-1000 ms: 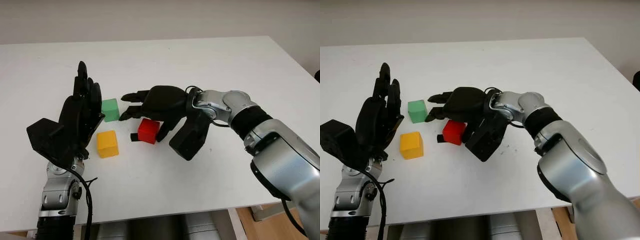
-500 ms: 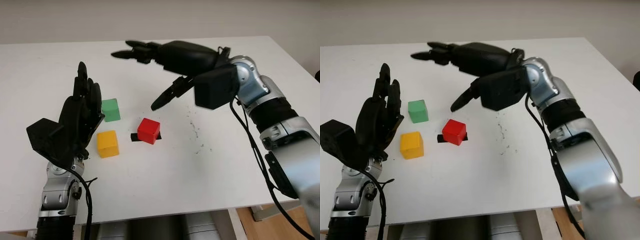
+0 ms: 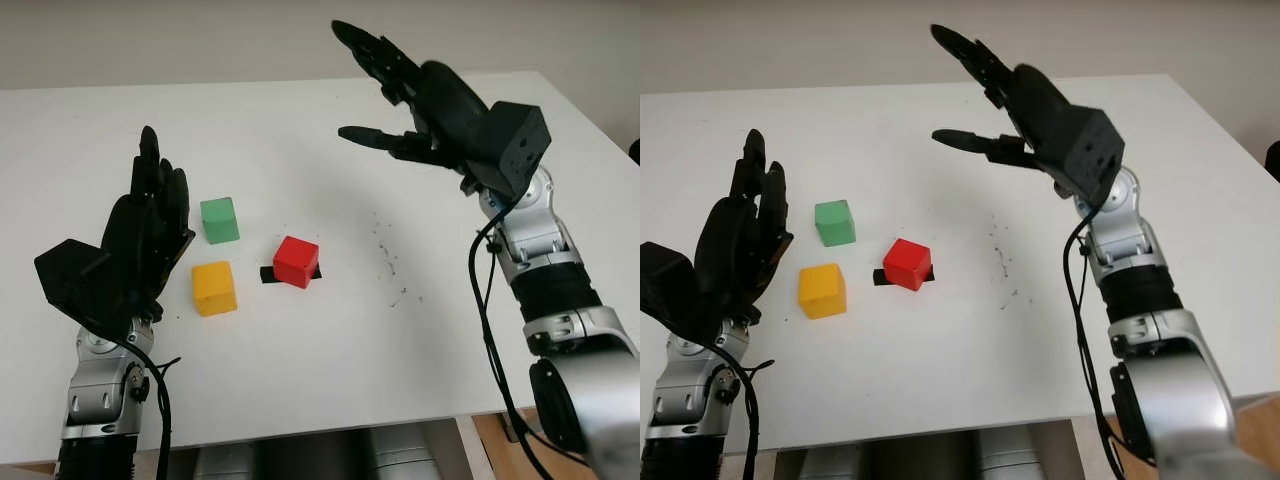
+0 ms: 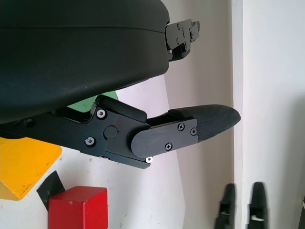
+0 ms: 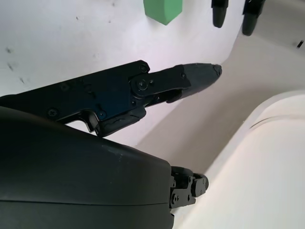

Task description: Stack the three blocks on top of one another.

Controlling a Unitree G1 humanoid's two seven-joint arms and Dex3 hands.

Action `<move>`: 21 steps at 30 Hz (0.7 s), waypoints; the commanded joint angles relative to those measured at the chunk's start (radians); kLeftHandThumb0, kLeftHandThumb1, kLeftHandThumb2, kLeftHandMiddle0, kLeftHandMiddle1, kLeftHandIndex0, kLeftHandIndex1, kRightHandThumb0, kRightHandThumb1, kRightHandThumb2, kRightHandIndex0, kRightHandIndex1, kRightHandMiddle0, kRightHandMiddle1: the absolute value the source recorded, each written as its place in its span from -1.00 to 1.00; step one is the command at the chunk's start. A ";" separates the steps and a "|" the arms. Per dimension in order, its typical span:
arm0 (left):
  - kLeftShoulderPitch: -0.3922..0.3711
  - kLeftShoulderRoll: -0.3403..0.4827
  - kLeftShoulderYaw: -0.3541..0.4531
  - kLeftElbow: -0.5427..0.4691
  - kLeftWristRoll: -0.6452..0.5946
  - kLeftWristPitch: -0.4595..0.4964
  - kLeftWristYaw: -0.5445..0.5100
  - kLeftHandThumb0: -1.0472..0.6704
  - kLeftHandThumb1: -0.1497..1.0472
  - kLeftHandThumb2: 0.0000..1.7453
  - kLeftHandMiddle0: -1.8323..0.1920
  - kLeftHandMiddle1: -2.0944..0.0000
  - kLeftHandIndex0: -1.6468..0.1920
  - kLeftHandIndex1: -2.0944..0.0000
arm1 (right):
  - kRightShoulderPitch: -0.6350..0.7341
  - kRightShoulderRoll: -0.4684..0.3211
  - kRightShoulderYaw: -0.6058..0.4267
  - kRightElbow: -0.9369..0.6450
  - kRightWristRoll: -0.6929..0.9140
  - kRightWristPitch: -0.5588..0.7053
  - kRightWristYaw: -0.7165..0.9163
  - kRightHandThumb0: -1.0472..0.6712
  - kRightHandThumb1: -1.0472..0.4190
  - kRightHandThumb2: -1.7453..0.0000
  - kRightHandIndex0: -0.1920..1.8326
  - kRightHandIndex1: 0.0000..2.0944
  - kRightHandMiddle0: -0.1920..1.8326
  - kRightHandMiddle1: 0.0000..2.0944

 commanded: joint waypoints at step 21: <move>-0.018 0.020 0.008 0.005 -0.004 0.023 -0.002 -0.61 1.00 -0.32 1.00 1.00 1.00 1.00 | 0.285 0.170 -0.111 -0.235 0.207 0.202 -0.046 -0.69 -1.00 0.23 -1.00 -1.00 -1.00 -1.00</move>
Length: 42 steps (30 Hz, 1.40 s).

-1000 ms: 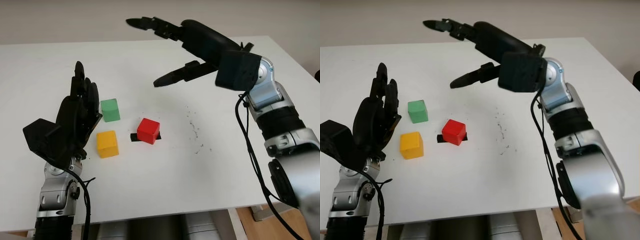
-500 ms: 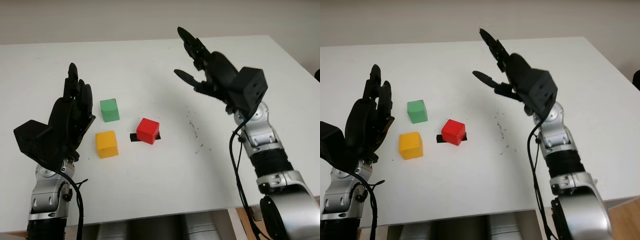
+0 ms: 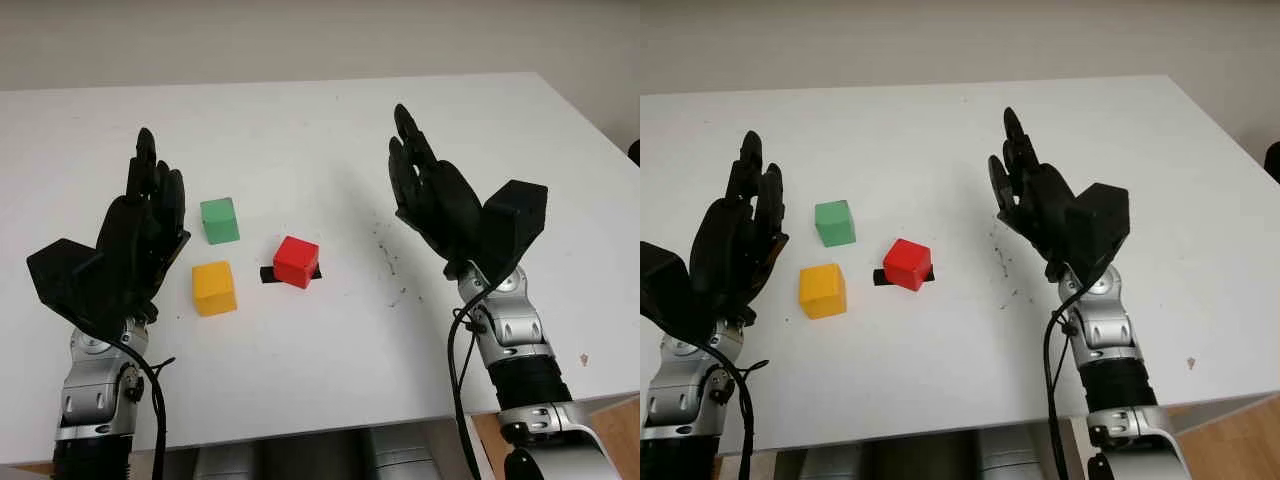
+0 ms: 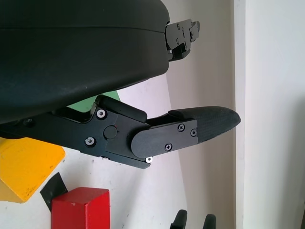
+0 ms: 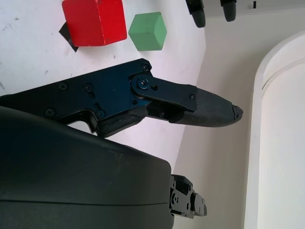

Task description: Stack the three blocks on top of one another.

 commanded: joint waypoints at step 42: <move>0.146 0.511 -0.122 -0.571 0.864 0.354 -0.373 -0.71 0.87 -0.94 0.60 0.97 0.24 0.82 | 0.013 0.026 -0.014 -0.034 0.004 -0.020 -0.018 -0.66 -1.00 0.27 -1.00 -1.00 -1.00 -1.00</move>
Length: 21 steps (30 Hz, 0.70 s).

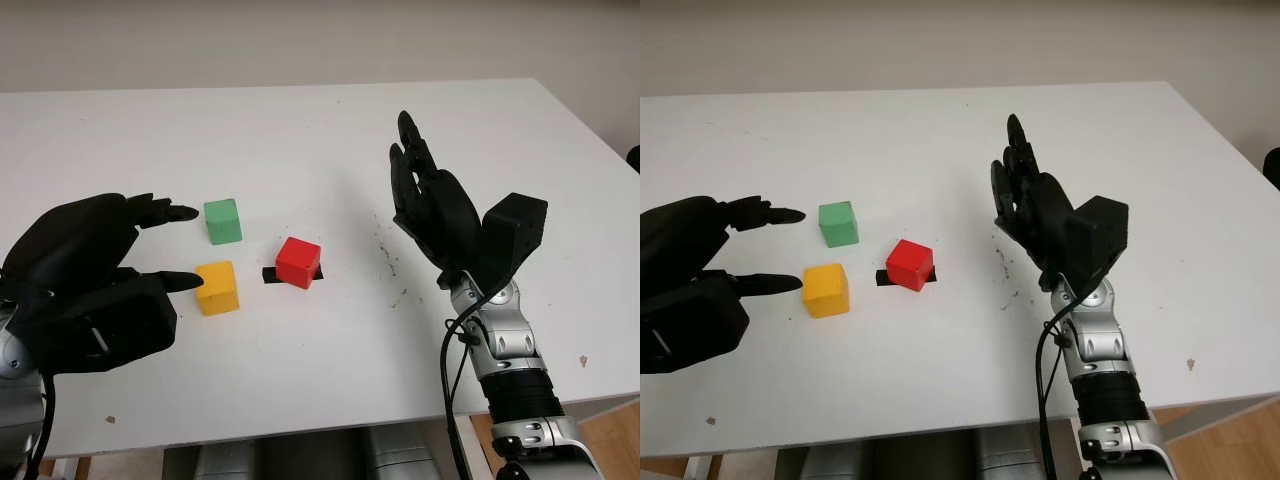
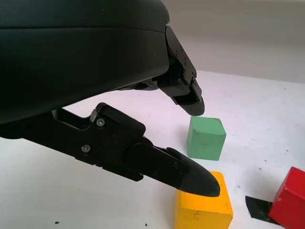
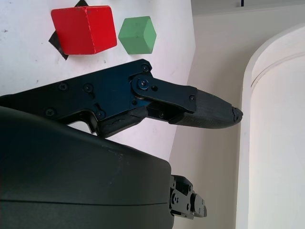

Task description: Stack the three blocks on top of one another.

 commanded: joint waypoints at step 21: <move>0.028 -0.010 -0.050 -0.030 0.028 -0.062 -0.062 -0.71 0.84 -0.94 0.72 0.96 0.38 0.92 | -0.013 0.002 -0.008 -0.010 0.001 0.007 0.000 -0.64 -1.00 0.28 -1.00 -1.00 -1.00 -1.00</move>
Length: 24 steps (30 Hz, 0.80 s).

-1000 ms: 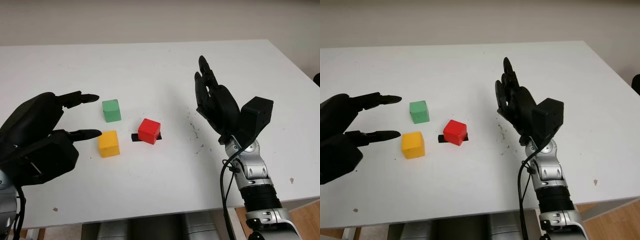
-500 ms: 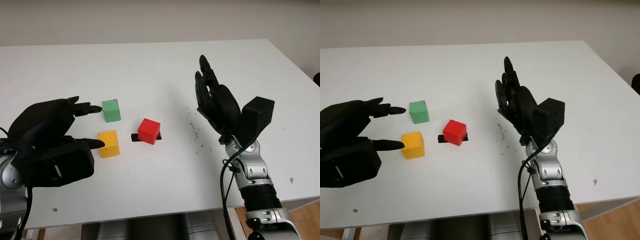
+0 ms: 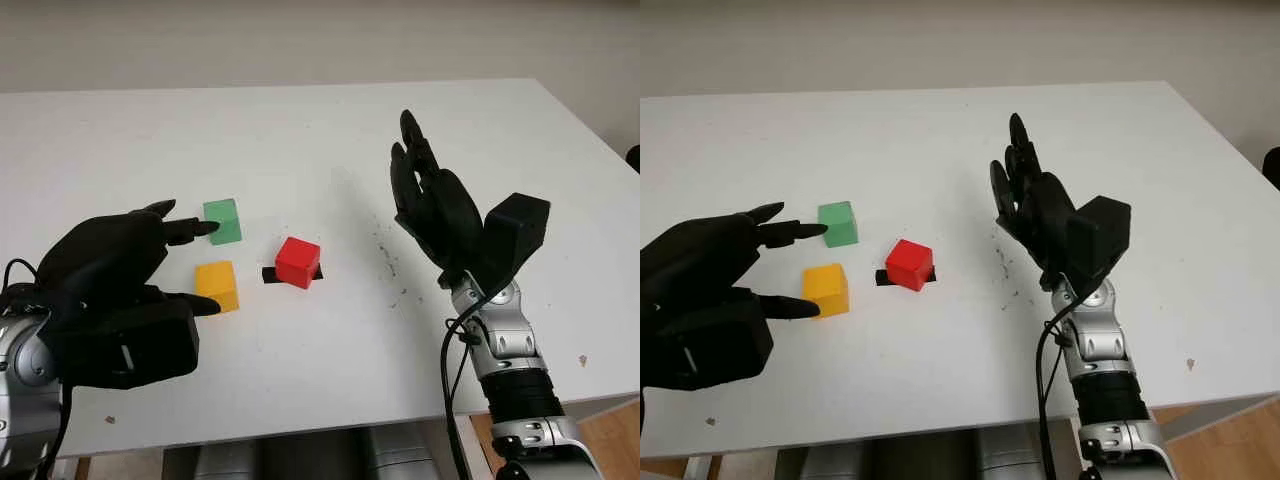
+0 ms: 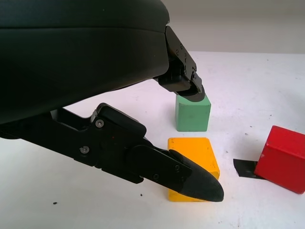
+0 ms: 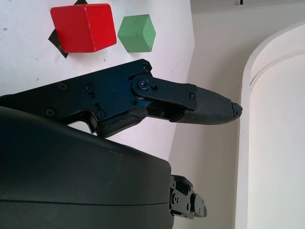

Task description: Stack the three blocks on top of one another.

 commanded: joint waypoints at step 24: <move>0.000 -0.078 -0.077 0.082 0.164 -0.028 0.090 -0.67 0.85 -0.94 0.72 0.95 0.32 0.91 | -0.008 0.004 -0.010 -0.016 0.005 0.015 -0.002 -0.65 -1.00 0.31 -1.00 -1.00 -1.00 -1.00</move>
